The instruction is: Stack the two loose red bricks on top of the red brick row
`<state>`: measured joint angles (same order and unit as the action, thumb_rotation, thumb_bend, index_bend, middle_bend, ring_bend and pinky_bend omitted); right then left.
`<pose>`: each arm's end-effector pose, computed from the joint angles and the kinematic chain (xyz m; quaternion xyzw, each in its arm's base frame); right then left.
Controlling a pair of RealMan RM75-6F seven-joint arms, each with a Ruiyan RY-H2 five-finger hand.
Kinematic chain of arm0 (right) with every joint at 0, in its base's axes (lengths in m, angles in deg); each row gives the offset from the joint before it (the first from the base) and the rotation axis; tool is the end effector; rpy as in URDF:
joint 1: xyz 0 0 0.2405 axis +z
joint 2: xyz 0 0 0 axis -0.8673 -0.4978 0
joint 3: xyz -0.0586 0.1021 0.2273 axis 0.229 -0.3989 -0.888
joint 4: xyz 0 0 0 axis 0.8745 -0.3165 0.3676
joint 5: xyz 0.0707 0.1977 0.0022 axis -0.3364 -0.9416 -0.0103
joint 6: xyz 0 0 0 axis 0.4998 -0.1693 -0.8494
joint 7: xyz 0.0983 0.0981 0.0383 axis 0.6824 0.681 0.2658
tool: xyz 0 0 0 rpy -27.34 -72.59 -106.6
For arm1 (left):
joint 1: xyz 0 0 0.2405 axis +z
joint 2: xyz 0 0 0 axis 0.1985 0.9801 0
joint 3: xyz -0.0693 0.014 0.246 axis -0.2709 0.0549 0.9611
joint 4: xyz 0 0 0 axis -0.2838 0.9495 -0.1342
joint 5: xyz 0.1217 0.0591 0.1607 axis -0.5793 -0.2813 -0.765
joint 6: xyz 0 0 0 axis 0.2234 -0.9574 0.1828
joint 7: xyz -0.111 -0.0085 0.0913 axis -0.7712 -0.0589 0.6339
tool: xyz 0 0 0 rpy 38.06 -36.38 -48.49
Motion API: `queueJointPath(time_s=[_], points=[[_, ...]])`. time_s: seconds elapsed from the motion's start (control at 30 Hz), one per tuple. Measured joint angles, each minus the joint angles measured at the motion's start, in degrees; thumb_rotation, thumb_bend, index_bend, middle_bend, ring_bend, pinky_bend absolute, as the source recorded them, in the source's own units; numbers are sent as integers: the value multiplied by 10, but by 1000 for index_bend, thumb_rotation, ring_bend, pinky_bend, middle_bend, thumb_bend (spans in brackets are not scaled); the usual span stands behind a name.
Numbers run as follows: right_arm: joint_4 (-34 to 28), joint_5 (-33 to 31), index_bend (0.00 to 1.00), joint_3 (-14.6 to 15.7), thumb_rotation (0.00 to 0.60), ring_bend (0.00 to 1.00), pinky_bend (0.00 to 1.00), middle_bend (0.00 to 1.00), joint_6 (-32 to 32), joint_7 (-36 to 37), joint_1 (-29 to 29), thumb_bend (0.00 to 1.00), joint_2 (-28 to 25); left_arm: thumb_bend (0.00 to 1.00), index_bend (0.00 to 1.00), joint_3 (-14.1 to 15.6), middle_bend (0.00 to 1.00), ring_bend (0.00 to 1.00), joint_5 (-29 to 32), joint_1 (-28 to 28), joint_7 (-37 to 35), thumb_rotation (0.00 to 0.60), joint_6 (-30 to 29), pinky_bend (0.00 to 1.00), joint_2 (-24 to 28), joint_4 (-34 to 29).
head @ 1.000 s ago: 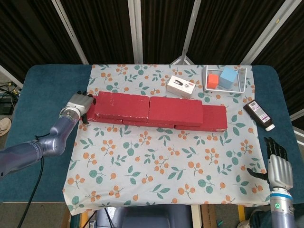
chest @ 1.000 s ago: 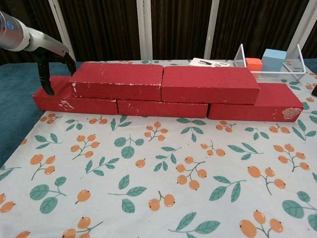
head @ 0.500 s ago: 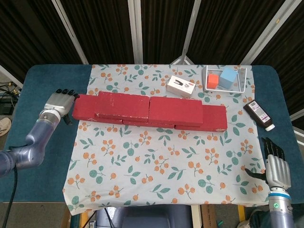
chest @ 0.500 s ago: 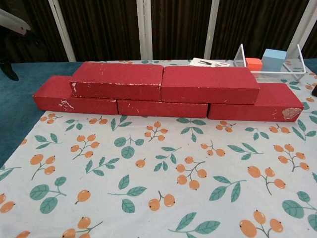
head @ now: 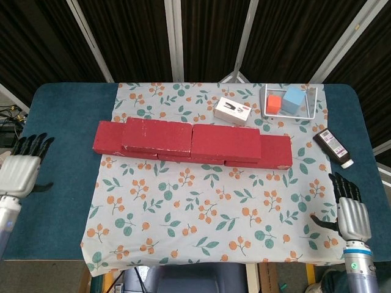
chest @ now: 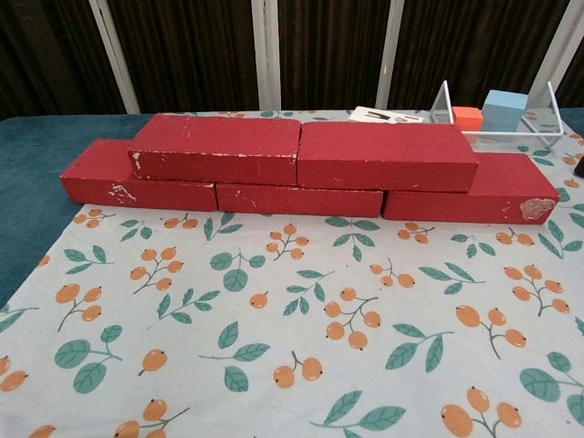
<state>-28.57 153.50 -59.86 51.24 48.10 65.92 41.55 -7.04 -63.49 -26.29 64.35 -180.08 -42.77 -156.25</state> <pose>-0.2958 -0.1942 0.1261 0.5213 -0.4824 0.3882 0.5873 -0.2730 0.2527 0.1746 -0.6532 -0.3396 -0.2859 0.6134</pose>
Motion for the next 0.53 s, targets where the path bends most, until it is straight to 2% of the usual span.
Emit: queueJointPath(time_s=[0.17, 0.27, 0.53], points=[[16, 40, 7, 9, 600, 0, 0, 0, 15, 15, -2, 79, 3, 0, 64, 9, 0, 0, -90, 128, -48, 600, -77, 51, -41, 39], [27, 61, 8, 13, 600, 0, 0, 0, 25, 21, -4, 80, 4, 0, 73, 2, 0, 0, -125, 170, -69, 600, -95, 51, -63, 62], [41, 94, 8, 19, 600, 0, 0, 0, 49, 32, -10, 80, 8, 0, 75, -29, 0, 0, -185, 203, -78, 600, -85, 51, -74, 79]])
